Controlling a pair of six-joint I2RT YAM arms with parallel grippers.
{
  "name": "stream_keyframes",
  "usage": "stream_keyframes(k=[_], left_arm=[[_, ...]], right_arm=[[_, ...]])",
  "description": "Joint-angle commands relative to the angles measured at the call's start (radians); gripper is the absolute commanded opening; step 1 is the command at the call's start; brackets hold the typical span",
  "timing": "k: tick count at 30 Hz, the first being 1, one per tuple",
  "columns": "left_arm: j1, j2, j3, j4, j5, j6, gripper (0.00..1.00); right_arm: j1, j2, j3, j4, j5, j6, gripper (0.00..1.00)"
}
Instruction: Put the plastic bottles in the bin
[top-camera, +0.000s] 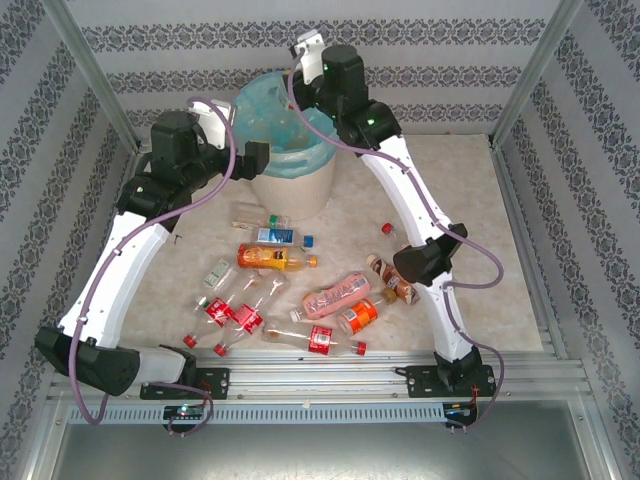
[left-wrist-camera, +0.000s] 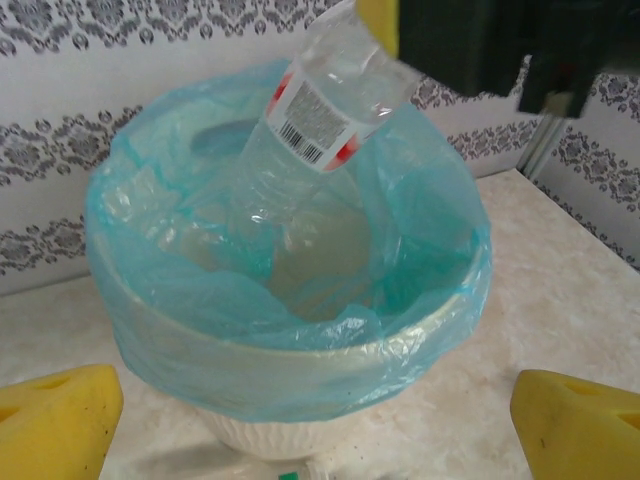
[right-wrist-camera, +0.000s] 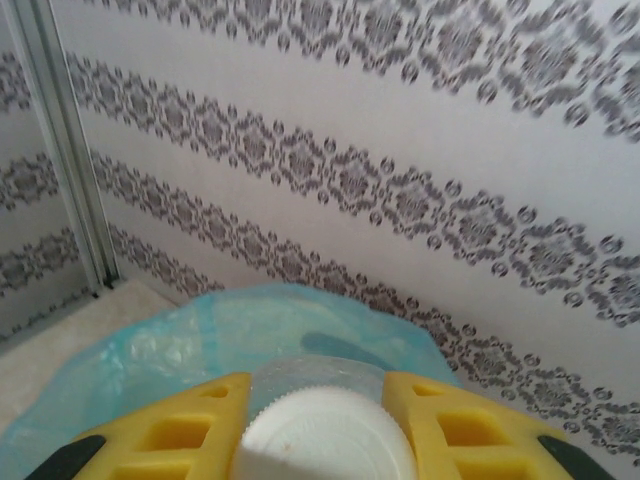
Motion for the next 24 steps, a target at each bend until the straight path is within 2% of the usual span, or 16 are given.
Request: stream_keyframes(k=[1, 7, 14, 16, 18, 21, 24], left_arm=[[0.027, -0.011, -0.015, 0.000, 0.047, -0.016, 1.00], [0.036, -0.036, -0.093, 0.039, 0.044, 0.003, 1.00], [0.036, -0.041, -0.129, 0.056, 0.038, 0.020, 1.00], [0.036, -0.041, -0.141, 0.064, 0.039, 0.019, 1.00], [0.036, -0.041, -0.149, 0.065, 0.041, 0.019, 1.00], [0.036, -0.043, -0.159, 0.070, 0.035, 0.021, 1.00], [0.038, -0.041, -0.158, 0.070, 0.028, 0.021, 1.00]], right_arm=[[0.010, 0.004, 0.021, 0.005, 0.002, -0.015, 0.02], [0.012, 0.049, -0.032, -0.014, -0.052, 0.016, 0.10], [0.010, 0.124, -0.009, -0.013, -0.069, 0.026, 0.10], [0.005, 0.138, -0.010, -0.006, -0.076, 0.027, 0.13], [0.006, 0.148, -0.008, 0.000, -0.078, 0.027, 0.24], [0.009, 0.149, 0.007, 0.011, -0.085, 0.039, 0.54], [0.024, 0.127, 0.026, 0.053, -0.084, 0.048, 0.65]])
